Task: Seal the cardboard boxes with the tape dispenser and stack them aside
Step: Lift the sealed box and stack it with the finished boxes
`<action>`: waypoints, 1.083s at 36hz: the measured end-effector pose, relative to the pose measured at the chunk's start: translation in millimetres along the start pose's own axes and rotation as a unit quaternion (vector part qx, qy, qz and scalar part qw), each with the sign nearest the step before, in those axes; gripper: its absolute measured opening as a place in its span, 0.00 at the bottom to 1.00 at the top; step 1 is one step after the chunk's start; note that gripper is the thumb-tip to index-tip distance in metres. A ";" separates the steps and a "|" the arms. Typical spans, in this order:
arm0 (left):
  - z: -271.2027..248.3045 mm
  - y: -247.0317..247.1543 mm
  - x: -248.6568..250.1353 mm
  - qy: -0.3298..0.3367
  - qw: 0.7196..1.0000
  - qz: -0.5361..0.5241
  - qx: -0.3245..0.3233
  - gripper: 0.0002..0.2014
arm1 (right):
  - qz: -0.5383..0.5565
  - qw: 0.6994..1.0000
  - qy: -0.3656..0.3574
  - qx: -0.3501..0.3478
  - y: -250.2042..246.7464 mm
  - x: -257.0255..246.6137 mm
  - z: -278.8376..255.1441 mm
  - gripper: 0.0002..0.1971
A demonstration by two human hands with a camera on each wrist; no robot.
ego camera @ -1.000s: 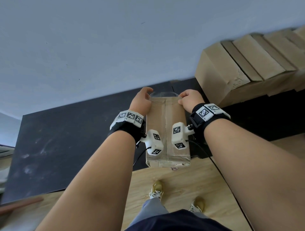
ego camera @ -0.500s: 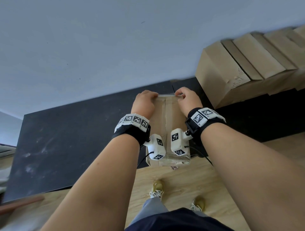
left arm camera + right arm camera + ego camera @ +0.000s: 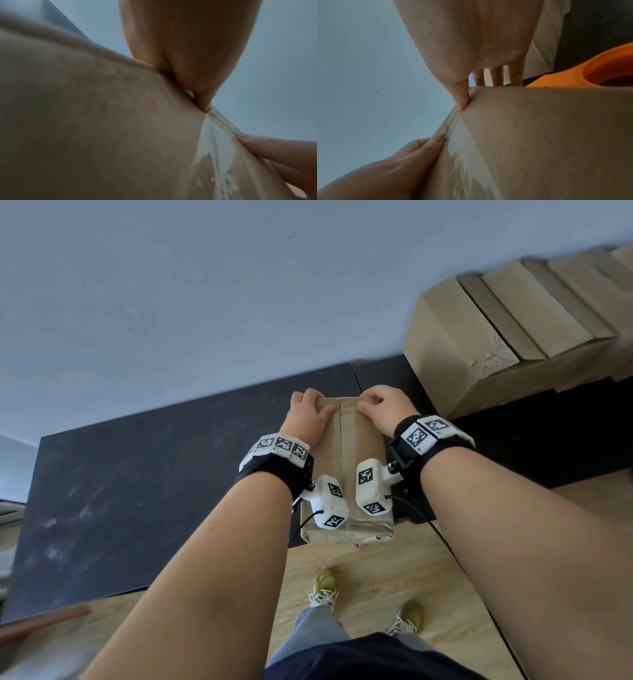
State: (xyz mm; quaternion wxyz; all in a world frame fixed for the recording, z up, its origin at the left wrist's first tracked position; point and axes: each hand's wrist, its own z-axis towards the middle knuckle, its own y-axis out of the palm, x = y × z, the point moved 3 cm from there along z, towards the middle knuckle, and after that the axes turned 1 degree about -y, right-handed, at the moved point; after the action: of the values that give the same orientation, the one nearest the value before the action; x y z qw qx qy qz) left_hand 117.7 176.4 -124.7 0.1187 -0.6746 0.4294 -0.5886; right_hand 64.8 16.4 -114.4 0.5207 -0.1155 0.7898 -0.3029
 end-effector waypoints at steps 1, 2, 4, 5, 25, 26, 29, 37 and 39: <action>-0.2 0.4 1.1 -0.002 1.000 0.003 0.002 0.16 | -0.007 1.000 -0.002 0.003 0.3 0.1 0.1 0.11; -0.7 0.7 2.1 -0.004 1.000 0.006 0.004 0.16 | -0.011 1.000 -0.002 0.007 1.1 0.9 0.3 0.10; -1.3 0.5 3.1 -0.006 1.000 0.009 0.006 0.15 | -0.016 1.000 0.000 0.022 2.8 1.4 -0.6 0.09; -1.3 0.0 3.3 -0.006 1.000 0.009 0.006 0.15 | -0.017 0.999 0.002 0.029 3.2 0.6 -1.9 0.09; -31.2 -29.5 11.5 -0.218 0.975 0.038 0.023 0.23 | -0.031 0.968 0.239 -0.071 -7.2 -18.1 -42.1 0.27; -33.2 -31.3 11.2 -0.215 0.975 0.052 -0.005 0.21 | -0.045 0.968 0.232 -0.082 -5.9 -19.5 -43.4 0.23; -38.1 -35.6 6.9 -0.196 0.977 0.076 -0.042 0.14 | -0.061 0.974 0.204 -0.079 -1.4 -24.8 -46.0 0.19; -45.9 -66.8 -21.3 -0.178 0.983 0.009 0.033 0.14 | -0.039 0.989 0.131 -0.060 25.0 -57.8 -39.9 0.14; -45.8 -76.9 -31.9 -0.174 0.983 -0.014 0.063 0.15 | -0.042 0.993 0.099 -0.058 33.9 -68.3 -38.9 0.20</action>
State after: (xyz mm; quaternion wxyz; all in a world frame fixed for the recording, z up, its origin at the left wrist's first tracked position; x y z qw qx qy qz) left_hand 112.4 261.5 -82.9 0.2261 -0.7638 0.3549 -0.4894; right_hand 64.0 91.2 -72.7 0.4195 -0.1483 0.8479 -0.2883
